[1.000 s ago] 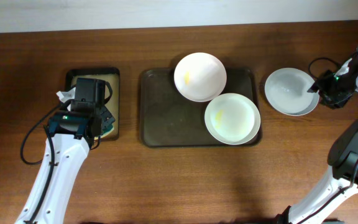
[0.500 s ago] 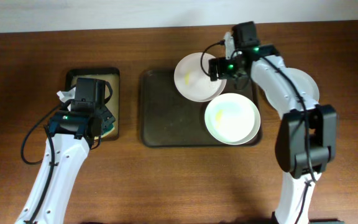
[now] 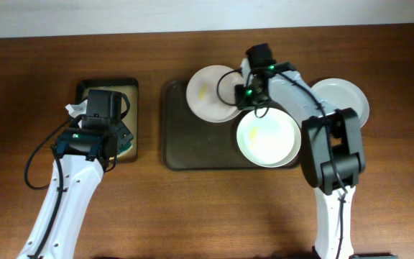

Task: Clean dirty plates on tray and stack at the side

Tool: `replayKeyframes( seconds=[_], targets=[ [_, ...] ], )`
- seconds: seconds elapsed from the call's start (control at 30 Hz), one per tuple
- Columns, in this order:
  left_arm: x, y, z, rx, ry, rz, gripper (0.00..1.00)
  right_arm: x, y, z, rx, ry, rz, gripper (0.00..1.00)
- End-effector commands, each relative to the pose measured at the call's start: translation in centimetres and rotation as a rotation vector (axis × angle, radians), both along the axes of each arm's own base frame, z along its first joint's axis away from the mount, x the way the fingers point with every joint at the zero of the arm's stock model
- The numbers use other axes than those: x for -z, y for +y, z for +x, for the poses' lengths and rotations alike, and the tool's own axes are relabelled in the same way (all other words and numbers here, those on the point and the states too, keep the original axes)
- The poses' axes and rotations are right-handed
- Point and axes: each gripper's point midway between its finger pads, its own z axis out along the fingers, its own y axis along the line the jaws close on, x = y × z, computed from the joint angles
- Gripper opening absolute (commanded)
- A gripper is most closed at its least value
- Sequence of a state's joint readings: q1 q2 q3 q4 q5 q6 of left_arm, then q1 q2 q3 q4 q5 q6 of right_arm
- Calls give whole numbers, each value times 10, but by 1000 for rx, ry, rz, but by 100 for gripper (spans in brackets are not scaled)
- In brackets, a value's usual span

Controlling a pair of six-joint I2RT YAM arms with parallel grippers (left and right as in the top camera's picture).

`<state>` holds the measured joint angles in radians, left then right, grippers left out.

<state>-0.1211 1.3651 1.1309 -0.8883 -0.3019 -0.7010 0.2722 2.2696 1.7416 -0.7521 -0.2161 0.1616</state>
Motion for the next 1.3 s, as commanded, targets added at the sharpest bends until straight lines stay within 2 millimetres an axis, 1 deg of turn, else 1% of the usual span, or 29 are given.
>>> replayKeyframes(
  seconds=[0.0,0.03,0.07,0.13,0.2,0.23,0.3,0.33,0.4,0.43,0.47,0.53,0.6,0.63,0.67,0.73,0.77,0.83,0.9,0.97,1.03,1.07,1.13,1.2,1.23,1.27],
  targets=[
    [6,0,1,-3,16,1,0,9,31,-23,-68,56,18,34],
    [8,0,1,-3,23,2,0,8,33,-22,-70,50,20,39],
    [12,0,1,-3,35,3,0,7,35,-17,-70,29,27,49],
    [16,0,2,-3,49,5,0,4,34,-4,-33,-10,43,56],
    [18,0,2,-4,55,6,0,1,26,10,41,-44,48,60],
    [20,0,4,-3,56,5,0,-3,26,20,47,-84,61,68],
    [20,0,6,-2,51,5,0,-8,27,34,51,-142,69,72],
    [20,0,6,-3,50,5,0,-10,27,38,55,-163,64,72],
    [20,0,6,-3,51,5,0,-8,28,38,55,-167,57,54],
    [20,0,6,-3,48,5,0,-5,30,35,49,-154,53,43],
    [20,0,6,-3,47,5,0,-2,32,31,43,-138,48,33],
    [20,0,6,-3,47,5,0,5,41,12,16,-79,28,17],
    [20,-1,7,-2,45,4,0,11,47,-9,-11,-11,3,12],
    [19,-1,7,0,45,6,0,14,50,-20,-24,23,-10,9],
    [19,-4,10,51,44,6,0,16,54,-32,-44,60,-21,8],
    [18,-24,20,215,28,-38,0,20,60,-56,-82,133,-48,4],
    [17,-31,23,245,19,-62,0,20,63,-65,-94,157,-59,4],
    [16,-35,26,269,5,-75,0,22,60,-79,-101,209,-82,4],
    [13,-45,31,333,-18,-104,0,22,55,-79,-93,216,-88,5],
    [9,-66,37,415,-52,-168,0,23,42,-69,-59,196,-112,5],
    [9,-82,38,457,-60,-175,0,22,29,-62,-5,196,-119,8],
    [12,-90,39,477,-55,-176,0,21,23,-60,-6,198,-122,8],
    [19,-103,42,510,-48,-177,0,17,18,-59,-47,192,-141,4],
    [27,-117,47,541,-45,-178,0,12,6,-58,-36,188,-218,4],
    [34,-128,51,565,-45,-183,0,11,2,-58,-33,187,-245,4],
    [37,-133,53,578,-47,-187,0,11,0,-58,-31,186,-256,4]
  ],
)
